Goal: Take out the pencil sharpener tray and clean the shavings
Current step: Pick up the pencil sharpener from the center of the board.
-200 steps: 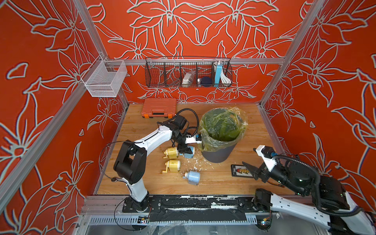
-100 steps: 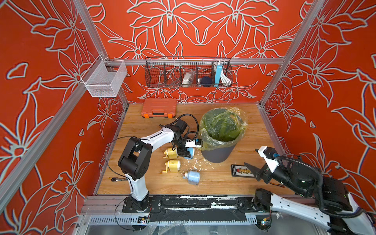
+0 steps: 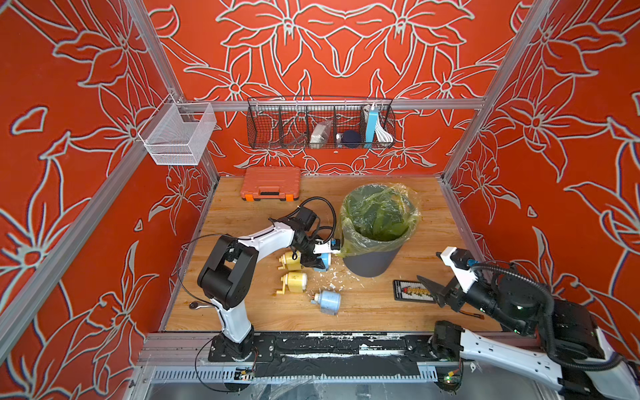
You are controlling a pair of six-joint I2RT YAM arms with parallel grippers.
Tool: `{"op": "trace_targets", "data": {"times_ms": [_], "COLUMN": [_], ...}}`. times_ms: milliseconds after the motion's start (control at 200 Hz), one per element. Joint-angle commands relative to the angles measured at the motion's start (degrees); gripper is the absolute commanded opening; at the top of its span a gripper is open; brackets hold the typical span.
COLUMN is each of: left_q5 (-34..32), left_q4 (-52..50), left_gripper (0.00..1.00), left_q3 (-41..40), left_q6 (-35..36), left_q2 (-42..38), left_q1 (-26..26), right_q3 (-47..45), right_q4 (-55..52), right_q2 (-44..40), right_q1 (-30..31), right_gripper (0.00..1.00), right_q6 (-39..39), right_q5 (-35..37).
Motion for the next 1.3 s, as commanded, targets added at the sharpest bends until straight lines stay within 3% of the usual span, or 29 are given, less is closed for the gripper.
{"op": "trace_targets", "data": {"times_ms": [0, 65, 435, 620, 936, 1101, 1296], "left_q5": [1.58, 1.64, 4.44, 7.56, 16.07, 24.01, 28.08], "left_q4": [0.72, 0.73, 0.97, -6.82, -27.15, -25.64, -23.27], "left_gripper": [0.10, 0.00, 0.00, 0.00, 0.00, 0.00, 0.00], "left_q3": [-1.69, -2.27, -2.73, 0.99, 10.94, 10.57, 10.51], "left_q6": [-0.37, -0.34, -3.44, -4.29, -6.62, -13.54, -17.65], "left_q2": [-5.20, -7.54, -17.59, -23.83, -34.63, -39.24, -40.52], "left_q1": [0.00, 0.01, -0.04, 0.10, 0.29, 0.28, 0.20], "right_q3": [0.23, 0.05, 0.84, 0.75, -0.30, -2.26, 0.14], "right_q4": [2.01, 2.92, 4.29, 5.96, 21.27, 32.97, 36.80], "right_q2": [1.18, 1.83, 3.04, 5.75, 20.54, 24.78, 30.06], "right_q1": [0.12, 0.18, 0.17, 0.15, 0.12, 0.15, -0.01], "right_gripper": [0.82, 0.82, 0.79, 0.79, 0.86, 0.88, 0.87], "right_q6": [-0.37, -0.35, 1.60, -0.64, -13.22, -15.80, -16.17], "right_q5": [-1.18, -1.77, -1.98, -3.32, -16.80, -21.98, -28.67]}}
